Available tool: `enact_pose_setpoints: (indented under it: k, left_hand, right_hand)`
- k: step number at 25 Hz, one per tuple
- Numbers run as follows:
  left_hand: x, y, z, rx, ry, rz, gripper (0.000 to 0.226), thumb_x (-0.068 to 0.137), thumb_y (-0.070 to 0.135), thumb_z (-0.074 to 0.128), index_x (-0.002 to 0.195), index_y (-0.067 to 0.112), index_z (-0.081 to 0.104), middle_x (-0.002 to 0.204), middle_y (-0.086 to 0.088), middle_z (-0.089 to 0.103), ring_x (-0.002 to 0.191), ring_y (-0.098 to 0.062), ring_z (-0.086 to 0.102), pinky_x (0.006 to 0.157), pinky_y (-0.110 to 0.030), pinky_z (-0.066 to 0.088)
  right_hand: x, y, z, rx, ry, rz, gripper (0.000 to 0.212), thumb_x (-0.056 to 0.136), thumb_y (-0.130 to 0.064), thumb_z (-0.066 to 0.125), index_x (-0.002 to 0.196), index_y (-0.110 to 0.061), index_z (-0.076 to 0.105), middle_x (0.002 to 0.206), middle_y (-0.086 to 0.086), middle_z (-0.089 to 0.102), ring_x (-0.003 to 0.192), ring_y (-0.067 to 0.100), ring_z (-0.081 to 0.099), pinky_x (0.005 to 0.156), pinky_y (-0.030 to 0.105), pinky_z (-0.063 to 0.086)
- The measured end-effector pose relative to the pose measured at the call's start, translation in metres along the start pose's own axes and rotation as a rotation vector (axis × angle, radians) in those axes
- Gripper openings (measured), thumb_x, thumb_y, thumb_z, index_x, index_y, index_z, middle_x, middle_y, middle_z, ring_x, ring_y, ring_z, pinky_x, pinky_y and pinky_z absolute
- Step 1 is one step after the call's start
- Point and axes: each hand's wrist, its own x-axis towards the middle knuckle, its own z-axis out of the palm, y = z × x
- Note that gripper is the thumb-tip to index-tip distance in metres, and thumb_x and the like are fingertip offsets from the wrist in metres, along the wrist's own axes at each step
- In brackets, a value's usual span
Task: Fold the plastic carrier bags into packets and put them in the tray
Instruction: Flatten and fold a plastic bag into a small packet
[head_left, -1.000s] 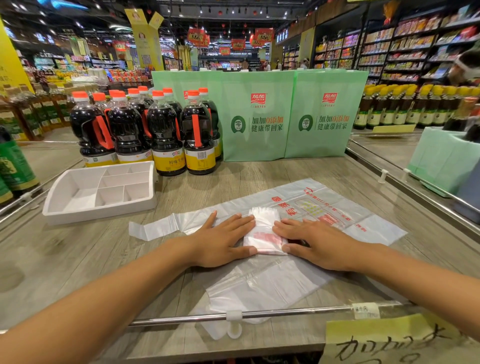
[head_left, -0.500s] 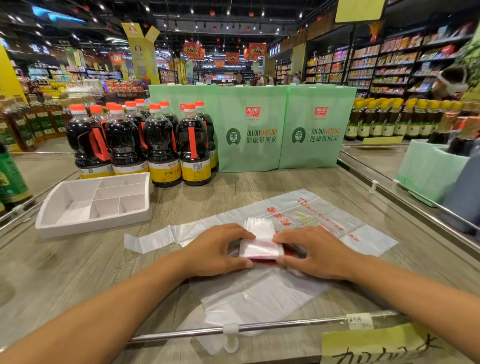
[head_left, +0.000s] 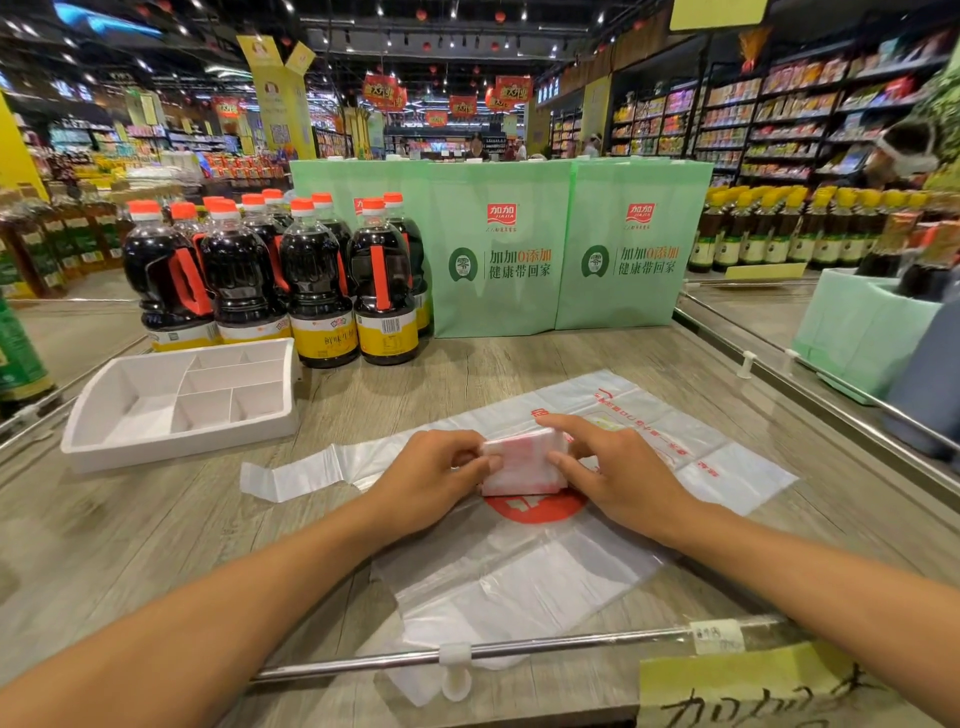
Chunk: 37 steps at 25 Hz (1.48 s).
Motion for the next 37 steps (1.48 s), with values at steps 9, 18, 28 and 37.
enact_pose_setpoints:
  k: [9,18,28,37]
  left_hand:
    - [0.003,-0.002,0.009,-0.061,0.006,-0.178,0.024,0.103,0.035,0.057,0.092,0.015,0.066,0.066,-0.003,0.063,0.060,-0.012,0.052,0.064,-0.041,0.047]
    - [-0.007,-0.005,0.009,0.430,-0.209,-0.013,0.064,0.099,0.047,0.029,0.160,0.029,0.023,0.157,0.007,0.032,0.141,-0.016,0.029,0.117,-0.043,0.025]
    - [-0.008,0.001,0.008,0.627,-0.505,-0.156,0.063,0.107,0.055,0.011,0.161,0.034,-0.013,0.168,0.018,-0.015,0.154,-0.005,-0.017,0.121,-0.054,-0.019]
    - [0.005,0.001,0.004,0.607,-0.628,-0.251,0.063,0.106,0.060,0.014,0.159,0.041,-0.015,0.164,0.022,-0.023,0.152,-0.007,-0.023,0.119,-0.059,-0.018]
  right_hand:
    - [0.004,0.001,0.006,-0.089,-0.131,0.053,0.042,0.097,-0.044,0.056,0.136,-0.031,0.056,0.126,-0.012,0.054,0.117,0.010,0.050,0.098,0.036,0.047]
    - [0.002,-0.007,0.006,-0.182,-0.228,-0.041,0.047,0.103,-0.035,0.053,0.149,-0.030,0.048,0.141,-0.011,0.052,0.129,0.015,0.047,0.106,0.037,0.042]
    - [-0.001,-0.003,0.003,-0.244,-0.403,-0.002,0.057,0.107,-0.048,0.037,0.160,-0.028,0.029,0.166,-0.009,0.028,0.154,0.009,0.019,0.125,0.035,0.019]
    - [-0.005,-0.009,-0.006,-0.274,-0.636,0.088,0.062,0.107,-0.055,0.021,0.162,-0.037,-0.002,0.167,-0.020,-0.009,0.155,0.006,-0.012,0.127,0.043,-0.003]
